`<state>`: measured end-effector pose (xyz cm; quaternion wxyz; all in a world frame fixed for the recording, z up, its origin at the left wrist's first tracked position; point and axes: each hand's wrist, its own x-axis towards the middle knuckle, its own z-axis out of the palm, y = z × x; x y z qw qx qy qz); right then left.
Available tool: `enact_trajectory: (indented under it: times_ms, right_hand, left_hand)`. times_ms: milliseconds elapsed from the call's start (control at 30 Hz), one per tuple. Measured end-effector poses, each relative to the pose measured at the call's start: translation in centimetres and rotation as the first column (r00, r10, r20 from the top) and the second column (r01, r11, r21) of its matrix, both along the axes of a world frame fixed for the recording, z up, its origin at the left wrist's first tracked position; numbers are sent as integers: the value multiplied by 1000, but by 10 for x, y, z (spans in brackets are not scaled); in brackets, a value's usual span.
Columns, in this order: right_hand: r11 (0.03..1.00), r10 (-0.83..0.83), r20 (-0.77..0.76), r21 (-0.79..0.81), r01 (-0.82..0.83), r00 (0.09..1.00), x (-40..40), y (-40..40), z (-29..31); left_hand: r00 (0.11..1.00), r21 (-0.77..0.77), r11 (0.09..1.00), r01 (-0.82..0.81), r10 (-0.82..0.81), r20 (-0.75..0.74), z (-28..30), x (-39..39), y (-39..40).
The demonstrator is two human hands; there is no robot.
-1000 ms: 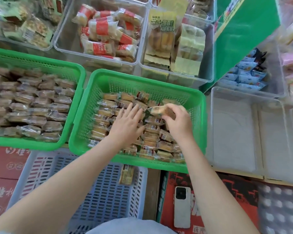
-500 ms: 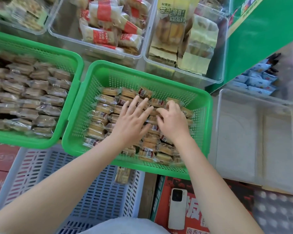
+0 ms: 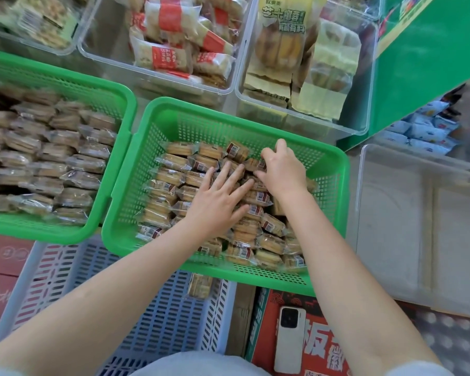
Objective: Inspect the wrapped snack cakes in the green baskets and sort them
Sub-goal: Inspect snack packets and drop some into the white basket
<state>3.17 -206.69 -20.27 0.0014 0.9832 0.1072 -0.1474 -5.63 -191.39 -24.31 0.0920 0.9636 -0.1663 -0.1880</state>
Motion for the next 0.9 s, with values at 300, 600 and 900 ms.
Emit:
enact_trajectory:
  times_ms: [300,600,900]
  right_hand:
    - [999,34,21,-34,-33,999,-2,5,-2]
    - [998,-3,22,67,1,1000,-11,-2,0]
    - [1000,-31,54,-1,31,998,-12,1,-5]
  left_hand:
    - [1000,-27,1000,-14,13,-18,-1,0,-1]
    - [1000,1,1000,-1,1,-28,4,2,-1]
    - [999,-41,998,36,-37,-17,24,41,9]
